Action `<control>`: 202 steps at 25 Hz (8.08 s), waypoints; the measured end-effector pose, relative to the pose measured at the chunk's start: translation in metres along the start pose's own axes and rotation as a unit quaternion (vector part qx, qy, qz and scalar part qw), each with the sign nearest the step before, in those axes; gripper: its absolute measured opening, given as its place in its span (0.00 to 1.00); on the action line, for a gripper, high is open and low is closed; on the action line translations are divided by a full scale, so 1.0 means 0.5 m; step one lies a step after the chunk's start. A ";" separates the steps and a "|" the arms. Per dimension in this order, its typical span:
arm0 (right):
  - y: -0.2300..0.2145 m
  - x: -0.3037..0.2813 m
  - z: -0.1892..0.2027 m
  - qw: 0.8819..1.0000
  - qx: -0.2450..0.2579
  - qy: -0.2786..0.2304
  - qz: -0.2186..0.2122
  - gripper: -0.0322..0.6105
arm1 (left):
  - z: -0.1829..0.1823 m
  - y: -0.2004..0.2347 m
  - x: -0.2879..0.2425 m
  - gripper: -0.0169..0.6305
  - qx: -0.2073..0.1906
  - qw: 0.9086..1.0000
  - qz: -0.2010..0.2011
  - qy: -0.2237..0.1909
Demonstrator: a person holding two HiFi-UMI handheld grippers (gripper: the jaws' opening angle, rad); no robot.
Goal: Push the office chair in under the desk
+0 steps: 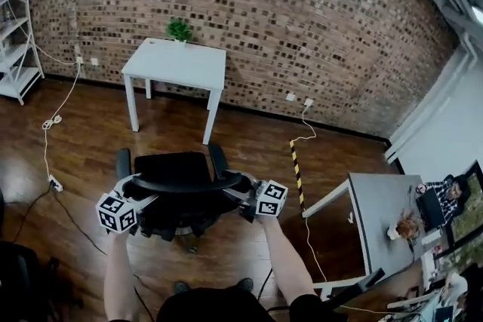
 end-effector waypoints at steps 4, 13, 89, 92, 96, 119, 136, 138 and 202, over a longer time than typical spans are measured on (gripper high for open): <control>0.011 -0.051 -0.006 1.000 -0.005 -0.006 0.003 0.39 | -0.011 0.037 0.032 0.85 -0.007 1.000 0.005 0.004; -0.037 -0.122 0.062 1.000 0.007 -0.025 -0.010 0.39 | 0.062 0.138 0.021 0.85 -0.023 1.000 0.008 -0.003; -1.025 -0.518 0.256 0.987 0.063 -0.091 0.116 0.36 | 0.254 1.102 -0.764 0.87 -0.054 0.989 0.141 -0.008; -1.098 -0.511 0.268 0.988 0.059 -0.089 0.110 0.36 | 0.274 1.124 -0.815 0.86 -0.060 0.989 0.135 -0.010; -1.190 -0.512 0.288 0.990 0.056 -0.086 0.102 0.36 | 0.293 1.162 -0.873 0.86 -0.063 0.990 0.126 -0.012; -1.576 -0.507 0.343 0.990 0.072 -0.052 0.108 0.37 | 0.364 1.331 -1.171 0.85 -0.020 0.992 0.118 -0.044; -1.619 -0.644 0.318 0.970 0.132 -0.101 0.180 0.39 | 0.319 1.509 -1.253 0.84 0.030 0.978 0.206 -0.025; -1.618 -0.658 0.327 0.966 0.140 -0.099 0.192 0.40 | 0.326 1.525 -1.254 0.84 0.032 0.973 0.227 -0.020; -1.109 -0.669 0.773 0.977 -0.143 -0.076 0.139 0.32 | 0.531 1.181 -0.425 0.90 -0.081 0.982 0.044 -0.164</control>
Point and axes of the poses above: the fingertips, and each gripper's own axes: x backward along the fingers, y to its left, z out of its underside, the point moved 4 cm from there along x, backward along the fingers, and after that the axes turned 2 degrees about -y, right-handed, at the moved point
